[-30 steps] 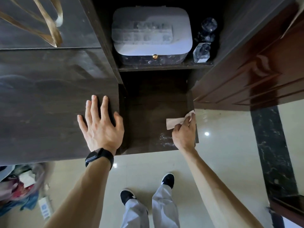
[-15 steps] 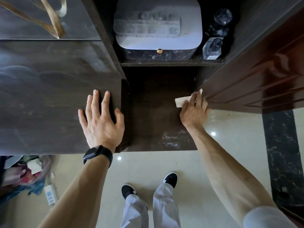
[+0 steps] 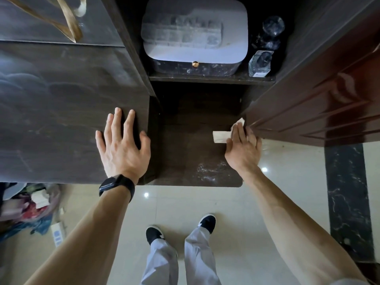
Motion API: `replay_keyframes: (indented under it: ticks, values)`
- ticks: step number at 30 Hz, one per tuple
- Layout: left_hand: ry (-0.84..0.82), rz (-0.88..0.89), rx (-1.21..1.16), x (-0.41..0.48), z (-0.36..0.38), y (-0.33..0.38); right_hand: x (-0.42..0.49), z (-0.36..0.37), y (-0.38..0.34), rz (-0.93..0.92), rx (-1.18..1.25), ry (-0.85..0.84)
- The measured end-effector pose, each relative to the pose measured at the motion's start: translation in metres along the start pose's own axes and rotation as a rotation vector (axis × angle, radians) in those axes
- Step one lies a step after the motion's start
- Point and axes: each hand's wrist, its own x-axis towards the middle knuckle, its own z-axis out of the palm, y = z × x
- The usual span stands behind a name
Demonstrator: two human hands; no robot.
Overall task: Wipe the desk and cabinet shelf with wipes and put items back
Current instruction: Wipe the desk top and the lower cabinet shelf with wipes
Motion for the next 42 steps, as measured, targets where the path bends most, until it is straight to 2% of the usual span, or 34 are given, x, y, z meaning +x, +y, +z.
replay_keyframes:
  ticks: [6, 10, 13, 21, 28, 34, 37, 42]
  values:
    - [-0.015, 0.001, 0.011, 0.000, -0.001, 0.000, 0.014, 0.000, -0.015, 0.090, 0.109, -0.026]
    - [-0.005, 0.001, 0.002, 0.000, 0.000, 0.000, 0.011, -0.007, 0.002, 0.001, 0.053, 0.033]
    - [-0.004, 0.001, 0.006, 0.000, 0.000, -0.001, 0.019, -0.014, 0.011, -0.051, 0.042, -0.003]
    - [-0.010, 0.006, 0.007, 0.000, -0.002, -0.001, 0.010, 0.000, 0.002, -0.026, 0.008, -0.038]
    - [-0.039, 0.002, -0.008, 0.001, -0.002, -0.001, -0.083, 0.037, -0.014, 0.150, 0.111, -0.067]
    - [-0.045, 0.001, -0.018, -0.001, -0.003, 0.000, -0.160, 0.047, -0.019, 0.207, 0.091, -0.130]
    - [-0.049, 0.008, -0.010, 0.000, -0.002, 0.000, -0.136, 0.045, -0.032, 0.268, 0.101, -0.118]
    - [-0.030, 0.015, -0.006, 0.000, 0.001, -0.003, -0.042, 0.033, -0.048, 0.275, 0.161, -0.002]
